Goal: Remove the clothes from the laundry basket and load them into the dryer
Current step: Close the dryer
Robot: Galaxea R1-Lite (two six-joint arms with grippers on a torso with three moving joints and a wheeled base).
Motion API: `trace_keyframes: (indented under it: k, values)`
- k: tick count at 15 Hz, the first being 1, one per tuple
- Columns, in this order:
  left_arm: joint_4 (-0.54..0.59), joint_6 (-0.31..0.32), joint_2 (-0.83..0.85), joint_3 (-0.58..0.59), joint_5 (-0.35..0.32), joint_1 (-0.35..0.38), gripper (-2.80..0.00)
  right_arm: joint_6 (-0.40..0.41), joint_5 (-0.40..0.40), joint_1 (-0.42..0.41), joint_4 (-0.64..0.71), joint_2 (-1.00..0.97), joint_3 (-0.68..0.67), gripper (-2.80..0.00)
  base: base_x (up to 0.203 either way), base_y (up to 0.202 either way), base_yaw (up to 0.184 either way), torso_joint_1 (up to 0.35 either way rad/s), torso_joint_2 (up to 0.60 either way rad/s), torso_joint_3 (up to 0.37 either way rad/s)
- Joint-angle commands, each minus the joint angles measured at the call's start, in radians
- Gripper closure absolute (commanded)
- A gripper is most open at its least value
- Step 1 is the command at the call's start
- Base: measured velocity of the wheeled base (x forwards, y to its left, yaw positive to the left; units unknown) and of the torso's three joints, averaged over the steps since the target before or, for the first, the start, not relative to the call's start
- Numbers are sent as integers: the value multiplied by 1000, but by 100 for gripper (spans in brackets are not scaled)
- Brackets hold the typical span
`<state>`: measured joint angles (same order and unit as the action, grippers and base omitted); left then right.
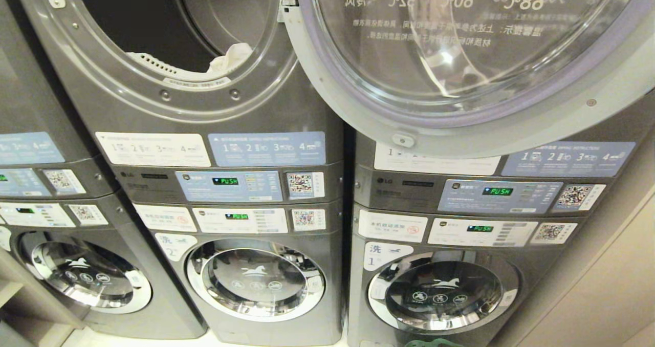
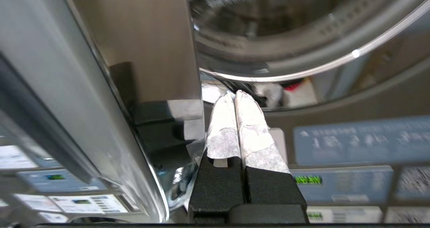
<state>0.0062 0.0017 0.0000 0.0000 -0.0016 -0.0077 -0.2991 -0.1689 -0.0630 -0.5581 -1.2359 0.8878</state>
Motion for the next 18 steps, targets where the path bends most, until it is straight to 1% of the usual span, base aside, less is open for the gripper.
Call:
trace_keyframes:
  k: [1,3,5,7,9,10,14,18]
  values:
    - [0,0,0,0,0,0,0,-3,-47,2,-52,17,-25,0,0,0,0,0,0,0]
    - [0,0,0,0,0,0,0,-3,-161,2,-115,61,-77,0,0,0,0,0,0,0]
    - [0,0,0,0,0,0,0,-3,-264,6,-120,135,-123,0,0,0,0,0,0,0]
    - [0,0,0,0,0,0,0,-6,-392,15,-119,221,-173,0,0,0,0,0,0,0]
    - [0,0,0,0,0,0,0,-7,-490,48,-116,280,-205,0,0,0,0,0,0,0]
    - [0,0,0,0,0,0,0,-6,-522,71,-103,299,-209,0,0,0,0,0,0,0]
    - [0,0,0,0,0,0,0,-6,-601,175,-29,337,-204,0,0,0,0,0,0,0]
    - [0,0,0,0,0,0,0,6,-616,278,-13,283,-192,0,0,0,0,0,0,0]
